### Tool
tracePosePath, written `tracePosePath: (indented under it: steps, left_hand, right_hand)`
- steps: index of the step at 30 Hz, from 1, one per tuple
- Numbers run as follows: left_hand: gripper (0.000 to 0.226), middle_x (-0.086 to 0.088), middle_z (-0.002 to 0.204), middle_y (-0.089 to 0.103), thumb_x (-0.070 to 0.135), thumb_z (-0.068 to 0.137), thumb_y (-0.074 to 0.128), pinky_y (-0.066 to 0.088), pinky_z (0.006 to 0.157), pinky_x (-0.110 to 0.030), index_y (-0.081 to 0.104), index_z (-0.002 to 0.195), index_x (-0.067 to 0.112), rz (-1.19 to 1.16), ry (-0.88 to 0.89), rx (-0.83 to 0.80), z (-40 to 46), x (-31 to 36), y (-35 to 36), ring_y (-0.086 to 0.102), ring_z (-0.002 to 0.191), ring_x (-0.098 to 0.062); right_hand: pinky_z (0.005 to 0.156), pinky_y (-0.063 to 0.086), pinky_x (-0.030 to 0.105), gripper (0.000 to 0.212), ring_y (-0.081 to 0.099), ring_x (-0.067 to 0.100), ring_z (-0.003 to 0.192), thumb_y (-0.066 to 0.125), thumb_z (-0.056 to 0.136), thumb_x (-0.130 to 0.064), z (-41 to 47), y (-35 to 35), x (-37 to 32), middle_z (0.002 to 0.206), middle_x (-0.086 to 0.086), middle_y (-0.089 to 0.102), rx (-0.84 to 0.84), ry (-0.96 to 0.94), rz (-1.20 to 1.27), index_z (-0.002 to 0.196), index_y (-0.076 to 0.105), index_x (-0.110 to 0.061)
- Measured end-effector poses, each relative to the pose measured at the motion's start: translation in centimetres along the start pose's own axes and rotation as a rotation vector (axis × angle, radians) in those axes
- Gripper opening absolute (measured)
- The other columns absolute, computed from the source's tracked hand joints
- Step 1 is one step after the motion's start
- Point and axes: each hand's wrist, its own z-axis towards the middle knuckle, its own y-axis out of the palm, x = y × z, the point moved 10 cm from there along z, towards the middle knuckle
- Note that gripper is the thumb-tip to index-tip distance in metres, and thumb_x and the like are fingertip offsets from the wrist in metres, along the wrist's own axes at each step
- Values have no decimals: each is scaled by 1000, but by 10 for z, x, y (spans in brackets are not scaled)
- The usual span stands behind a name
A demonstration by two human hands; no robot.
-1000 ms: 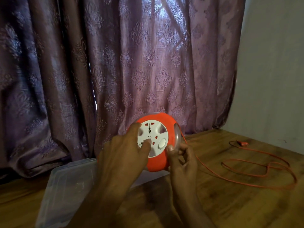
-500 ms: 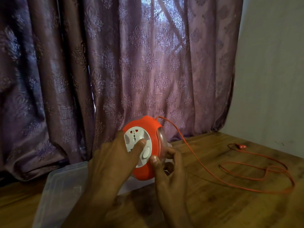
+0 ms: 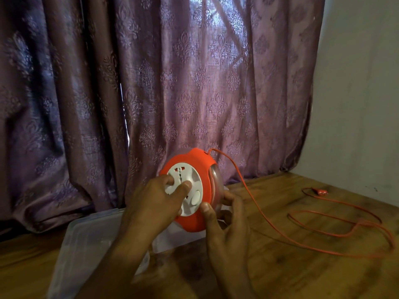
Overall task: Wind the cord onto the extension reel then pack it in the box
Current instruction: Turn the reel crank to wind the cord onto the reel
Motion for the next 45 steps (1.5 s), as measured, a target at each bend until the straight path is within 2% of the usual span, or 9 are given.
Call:
tracePosePath:
  steps: [3,7,9,12,17,24,32,37,45]
  left_hand:
    - [53,7,59,72,67,81,54,46,65,-29,62,104,20,-137,-17,-41,1,-2,8,64,60,-1]
    - [46,-1,50,67,58,78,61,34,43,-23,55,75,13,-334,-123,-25,2,-11,13,50,31,-5]
    - [46,-7,54,67,57,67,67,41,45,-29,55,70,12,-350,-113,25,2,-10,6,56,40,-12]
    - [54,-10,84,70,55,65,70,51,72,-38,61,104,18,-117,19,53,-2,9,-3,66,80,-29]
    - [70,3,130,56,46,83,57,45,86,-34,25,145,40,411,399,89,-23,53,5,57,113,-25]
    - [70,11,129,37,35,90,47,44,75,-34,4,139,58,423,459,43,-34,55,19,57,107,-22]
    - [65,10,139,35,36,96,37,47,79,-36,-11,138,53,513,367,88,-38,58,22,53,112,-24]
    - [72,4,129,30,51,88,51,41,67,-33,6,143,40,523,292,146,-36,53,11,61,102,-24]
    - [70,4,139,23,37,92,46,49,84,-38,-1,138,62,463,414,10,-32,53,28,57,110,-28]
  right_hand:
    - [68,56,20,24,68,11,90,69,82,-48,-2,1,-6,109,-24,67,-3,-37,-10,104,61,-42]
    - [68,60,27,25,69,13,90,71,84,-37,-6,7,-8,111,-25,65,-40,-59,-3,107,63,-30]
    - [67,60,29,30,69,13,87,69,83,-45,-8,9,-8,110,-24,66,-50,-52,13,107,64,-28]
    - [67,60,34,34,69,16,82,67,79,-52,-6,6,-4,105,-18,69,-39,-21,40,105,64,-31]
    - [72,59,32,31,69,5,82,70,79,-47,6,-4,7,97,-10,74,-12,63,88,102,67,-26]
    - [80,59,59,18,74,21,90,71,83,-38,13,-10,27,100,-1,77,22,194,169,98,69,-28]
    - [75,63,50,21,74,13,83,75,87,-40,14,-13,29,100,-3,77,31,199,171,101,69,-25]
    - [68,59,46,31,68,10,71,69,81,-45,17,-14,31,98,6,75,38,215,211,101,69,-22]
    - [75,61,54,27,76,20,86,72,82,-50,20,-15,36,98,3,76,35,235,222,95,69,-27]
